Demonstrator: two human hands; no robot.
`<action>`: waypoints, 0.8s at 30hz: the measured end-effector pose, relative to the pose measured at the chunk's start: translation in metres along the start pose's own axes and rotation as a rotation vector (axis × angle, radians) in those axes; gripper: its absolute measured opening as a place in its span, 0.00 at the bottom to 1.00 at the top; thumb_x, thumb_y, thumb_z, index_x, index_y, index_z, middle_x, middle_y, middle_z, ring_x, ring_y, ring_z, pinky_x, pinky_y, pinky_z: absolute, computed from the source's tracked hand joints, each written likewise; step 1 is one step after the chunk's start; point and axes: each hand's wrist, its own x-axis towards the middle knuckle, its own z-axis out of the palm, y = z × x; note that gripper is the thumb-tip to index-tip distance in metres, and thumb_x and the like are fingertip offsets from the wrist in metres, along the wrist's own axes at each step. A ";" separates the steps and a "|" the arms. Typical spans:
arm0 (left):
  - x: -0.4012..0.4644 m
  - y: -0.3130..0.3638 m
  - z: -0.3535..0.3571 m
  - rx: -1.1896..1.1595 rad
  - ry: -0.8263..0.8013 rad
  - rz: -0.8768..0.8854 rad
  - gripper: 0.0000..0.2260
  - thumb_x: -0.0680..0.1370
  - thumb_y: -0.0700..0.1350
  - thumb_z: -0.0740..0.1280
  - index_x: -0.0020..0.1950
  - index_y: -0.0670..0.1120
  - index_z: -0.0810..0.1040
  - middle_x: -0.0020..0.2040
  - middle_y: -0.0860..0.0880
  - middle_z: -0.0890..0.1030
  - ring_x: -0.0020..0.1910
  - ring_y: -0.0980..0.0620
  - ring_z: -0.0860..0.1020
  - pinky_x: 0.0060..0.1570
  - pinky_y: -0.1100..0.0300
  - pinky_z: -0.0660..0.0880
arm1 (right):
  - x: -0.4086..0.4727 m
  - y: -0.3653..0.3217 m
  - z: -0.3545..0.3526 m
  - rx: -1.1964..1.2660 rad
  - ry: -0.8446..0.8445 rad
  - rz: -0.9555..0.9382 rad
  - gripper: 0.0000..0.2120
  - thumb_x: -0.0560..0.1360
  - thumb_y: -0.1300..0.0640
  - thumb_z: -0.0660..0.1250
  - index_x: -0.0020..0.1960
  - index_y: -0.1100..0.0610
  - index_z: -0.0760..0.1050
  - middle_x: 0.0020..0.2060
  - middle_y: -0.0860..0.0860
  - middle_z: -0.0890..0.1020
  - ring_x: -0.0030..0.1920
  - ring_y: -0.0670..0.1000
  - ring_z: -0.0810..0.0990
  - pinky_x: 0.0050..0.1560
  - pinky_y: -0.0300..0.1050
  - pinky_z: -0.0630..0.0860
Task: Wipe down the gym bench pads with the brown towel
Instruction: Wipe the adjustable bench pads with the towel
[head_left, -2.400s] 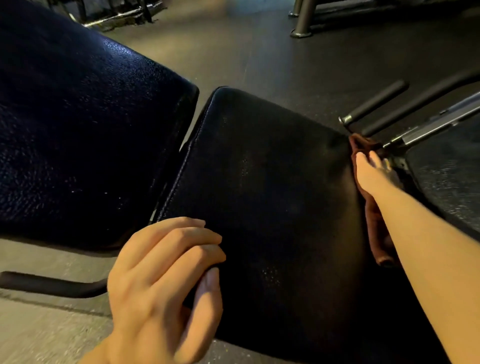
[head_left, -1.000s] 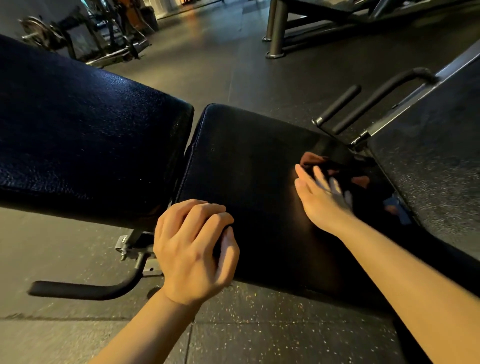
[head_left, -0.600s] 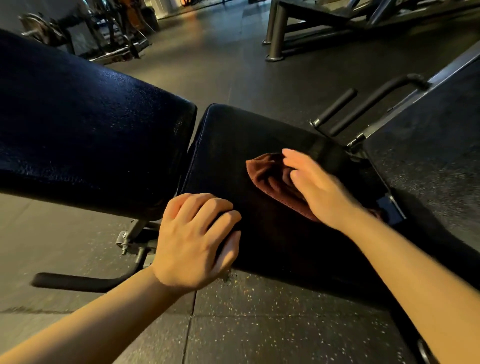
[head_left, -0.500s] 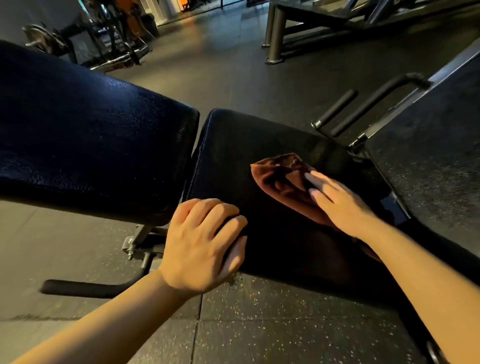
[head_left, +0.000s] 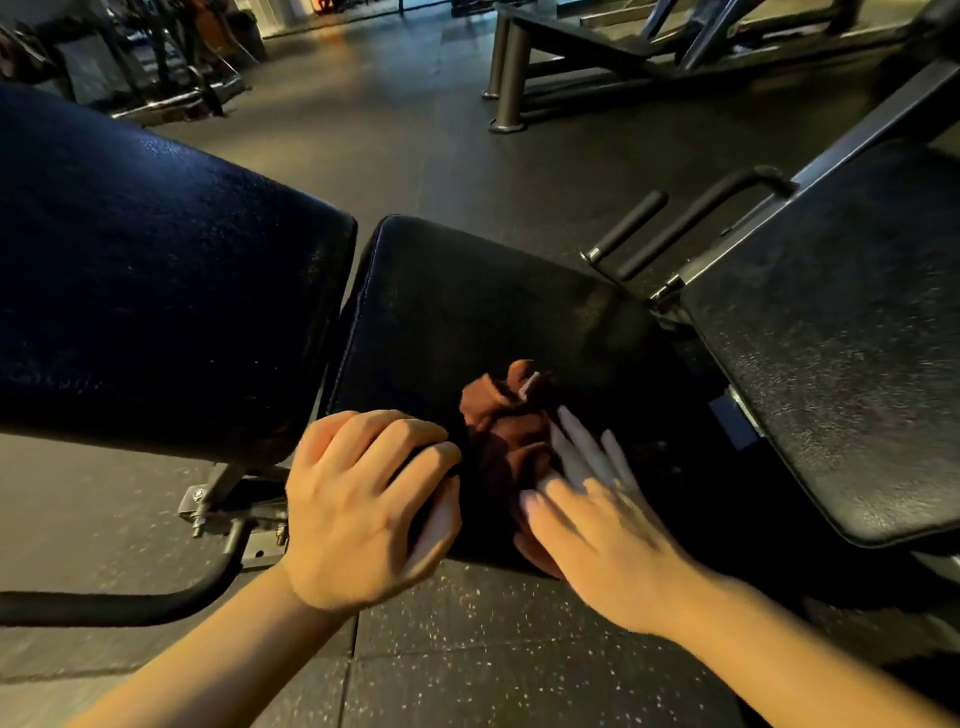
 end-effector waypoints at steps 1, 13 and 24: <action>-0.001 0.000 0.000 -0.010 0.003 0.010 0.12 0.79 0.47 0.63 0.46 0.45 0.85 0.48 0.48 0.84 0.47 0.45 0.82 0.45 0.50 0.72 | 0.003 -0.002 0.001 -0.018 0.047 -0.036 0.44 0.69 0.23 0.37 0.56 0.53 0.76 0.58 0.52 0.79 0.57 0.50 0.73 0.66 0.46 0.62; -0.003 -0.003 0.000 -0.037 -0.014 0.047 0.13 0.80 0.47 0.63 0.48 0.44 0.86 0.50 0.47 0.84 0.49 0.44 0.82 0.47 0.50 0.71 | 0.050 0.102 -0.045 -0.125 0.387 0.313 0.28 0.83 0.42 0.46 0.80 0.52 0.53 0.80 0.45 0.51 0.79 0.46 0.47 0.78 0.49 0.41; -0.008 -0.001 0.003 -0.055 0.058 0.062 0.11 0.79 0.45 0.65 0.46 0.44 0.86 0.48 0.47 0.85 0.46 0.43 0.82 0.45 0.49 0.71 | -0.015 0.044 0.018 -0.007 0.658 0.565 0.28 0.84 0.45 0.41 0.79 0.56 0.57 0.78 0.51 0.60 0.78 0.50 0.54 0.77 0.47 0.45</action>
